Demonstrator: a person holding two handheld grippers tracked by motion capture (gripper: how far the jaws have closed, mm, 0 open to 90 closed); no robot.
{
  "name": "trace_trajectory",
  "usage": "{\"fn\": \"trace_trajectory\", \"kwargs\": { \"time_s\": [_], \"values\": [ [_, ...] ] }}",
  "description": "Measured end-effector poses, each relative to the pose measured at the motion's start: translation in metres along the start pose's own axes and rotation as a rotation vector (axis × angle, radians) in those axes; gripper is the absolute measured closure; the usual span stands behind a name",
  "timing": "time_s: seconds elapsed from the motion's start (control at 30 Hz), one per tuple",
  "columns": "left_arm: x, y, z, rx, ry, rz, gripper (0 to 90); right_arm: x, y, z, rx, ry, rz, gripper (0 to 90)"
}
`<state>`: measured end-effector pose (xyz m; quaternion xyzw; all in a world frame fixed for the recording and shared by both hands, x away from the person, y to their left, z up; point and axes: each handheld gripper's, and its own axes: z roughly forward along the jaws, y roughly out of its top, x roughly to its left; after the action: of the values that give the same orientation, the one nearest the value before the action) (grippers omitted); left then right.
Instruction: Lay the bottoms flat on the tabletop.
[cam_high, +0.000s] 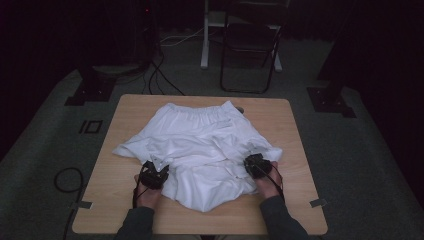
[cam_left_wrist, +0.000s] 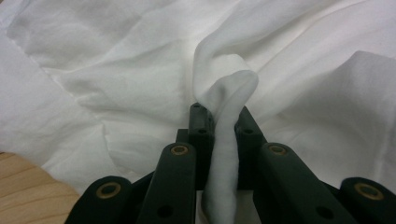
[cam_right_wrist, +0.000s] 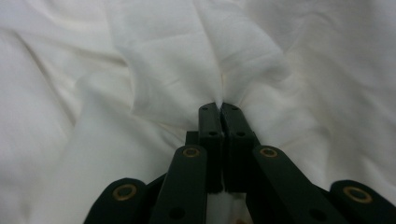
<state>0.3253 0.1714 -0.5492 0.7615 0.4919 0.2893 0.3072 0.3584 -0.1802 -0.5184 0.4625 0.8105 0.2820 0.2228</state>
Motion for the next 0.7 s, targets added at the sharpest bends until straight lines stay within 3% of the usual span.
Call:
{"fn": "trace_trajectory", "kwargs": {
  "time_s": [0.13, 0.27, 0.4, 0.5, 0.6, 0.67, 0.7],
  "values": [
    [0.000, 0.000, 0.000, 0.000, 0.001, 0.001, 81.8, -0.016, -0.031, -0.022, 0.000, -0.032, 0.045, 88.2],
    [-0.001, 0.000, 0.000, -0.001, 0.005, 0.006, 81.8, -0.037, -0.062, -0.042, -0.002, -0.048, 0.127, 88.1],
    [-0.001, 0.000, 0.000, -0.001, 0.006, 0.003, 81.7, -0.049, -0.075, -0.059, 0.017, -0.090, 0.141, 88.0],
    [-0.001, 0.000, 0.000, 0.001, 0.008, 0.007, 81.6, -0.052, -0.073, -0.067, 0.014, -0.090, 0.126, 85.7],
    [-0.001, 0.000, 0.000, -0.001, 0.010, 0.006, 81.6, -0.049, -0.058, -0.077, -0.047, -0.073, 0.101, 71.6],
    [-0.001, 0.000, 0.000, -0.001, 0.009, 0.006, 81.5, -0.044, -0.044, -0.084, -0.098, -0.060, 0.077, 67.0],
    [-0.001, 0.000, 0.000, -0.001, 0.009, 0.006, 81.5, -0.044, -0.044, -0.084, -0.098, -0.060, 0.077, 67.0]
  ]
}}
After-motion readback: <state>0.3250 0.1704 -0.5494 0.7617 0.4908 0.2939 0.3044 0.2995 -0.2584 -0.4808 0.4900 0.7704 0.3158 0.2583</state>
